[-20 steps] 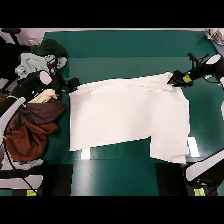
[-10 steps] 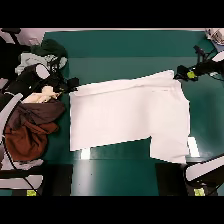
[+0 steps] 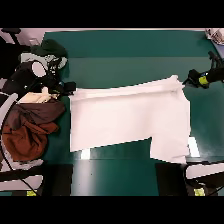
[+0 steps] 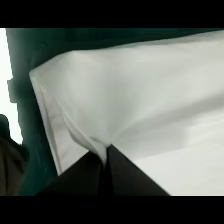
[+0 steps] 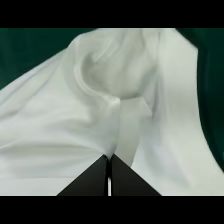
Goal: Fold the shirts.
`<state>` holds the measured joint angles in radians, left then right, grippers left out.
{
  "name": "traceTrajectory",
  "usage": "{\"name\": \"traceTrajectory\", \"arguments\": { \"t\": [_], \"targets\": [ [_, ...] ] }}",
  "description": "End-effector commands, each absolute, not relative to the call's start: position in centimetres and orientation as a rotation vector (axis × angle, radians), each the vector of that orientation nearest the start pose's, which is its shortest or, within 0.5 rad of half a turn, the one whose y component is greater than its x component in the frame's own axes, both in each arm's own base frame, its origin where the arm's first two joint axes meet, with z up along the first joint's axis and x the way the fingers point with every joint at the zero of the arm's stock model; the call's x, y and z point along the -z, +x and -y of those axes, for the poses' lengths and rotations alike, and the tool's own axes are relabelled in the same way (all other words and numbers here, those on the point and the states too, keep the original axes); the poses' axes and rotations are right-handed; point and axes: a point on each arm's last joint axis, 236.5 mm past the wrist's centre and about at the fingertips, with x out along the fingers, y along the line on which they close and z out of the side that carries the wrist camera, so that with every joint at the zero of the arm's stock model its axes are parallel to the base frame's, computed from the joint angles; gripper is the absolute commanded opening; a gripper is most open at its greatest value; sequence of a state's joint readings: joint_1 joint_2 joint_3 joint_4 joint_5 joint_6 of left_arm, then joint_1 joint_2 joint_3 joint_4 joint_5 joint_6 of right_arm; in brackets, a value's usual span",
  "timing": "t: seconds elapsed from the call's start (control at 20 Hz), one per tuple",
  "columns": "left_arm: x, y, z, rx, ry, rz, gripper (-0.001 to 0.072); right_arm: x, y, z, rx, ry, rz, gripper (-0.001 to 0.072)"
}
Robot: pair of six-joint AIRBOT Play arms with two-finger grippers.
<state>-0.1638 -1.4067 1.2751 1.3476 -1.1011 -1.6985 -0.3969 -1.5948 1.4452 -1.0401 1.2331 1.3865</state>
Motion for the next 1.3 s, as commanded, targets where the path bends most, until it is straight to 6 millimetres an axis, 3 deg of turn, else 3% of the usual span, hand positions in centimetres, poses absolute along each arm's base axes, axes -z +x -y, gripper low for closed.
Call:
{"name": "traceTrajectory", "arguments": {
  "t": [0.0,0.25,0.6,0.65,0.7,0.75,0.9,1.0,1.15,1.25],
  "targets": [
    [0.7,40.2,11.1,0.157,-0.208,-1.303,0.0025,2.1,42.5,5.0,-0.099,0.619,-1.277,0.0022],
    [3.4,38.0,10.9,0.127,-0.234,-1.381,0.0025,3.8,41.1,5.0,-0.071,0.623,-1.293,0.0022],
    [3.9,37.7,11.2,0.132,-0.257,-1.387,0.0048,3.9,41.4,5.4,-0.059,0.611,-1.282,0.0036],
    [3.8,37.7,11.3,0.133,-0.257,-1.384,0.0274,3.9,41.6,5.4,-0.055,0.611,-1.275,0.0151],
    [3.5,37.8,11.2,0.135,-0.255,-1.375,0.0414,3.9,41.6,5.5,-0.055,0.61,-1.272,0.0304],
    [3.0,37.9,11.2,0.142,-0.248,-1.361,0.0436,3.8,41.7,5.5,-0.053,0.609,-1.268,0.0341],
    [1.0,38.9,10.4,0.132,-0.203,-1.297,0.0436,3.3,42.1,5.5,-0.058,0.611,-1.255,0.0342],
    [0.0,39.4,10.0,0.127,-0.182,-1.267,0.0436,1.8,43.0,5.6,-0.072,0.591,-1.23,0.0341],
    [-0.1,39.5,10.0,0.127,-0.183,-1.264,0.0436,-2.7,45.3,5.4,-0.095,0.508,-1.113,0.0341],
    [-0.2,39.3,10.1,0.131,-0.19,-1.272,0.0435,-5.5,45.7,5.9,-0.087,0.407,-1.055,0.0342]
  ]
}}
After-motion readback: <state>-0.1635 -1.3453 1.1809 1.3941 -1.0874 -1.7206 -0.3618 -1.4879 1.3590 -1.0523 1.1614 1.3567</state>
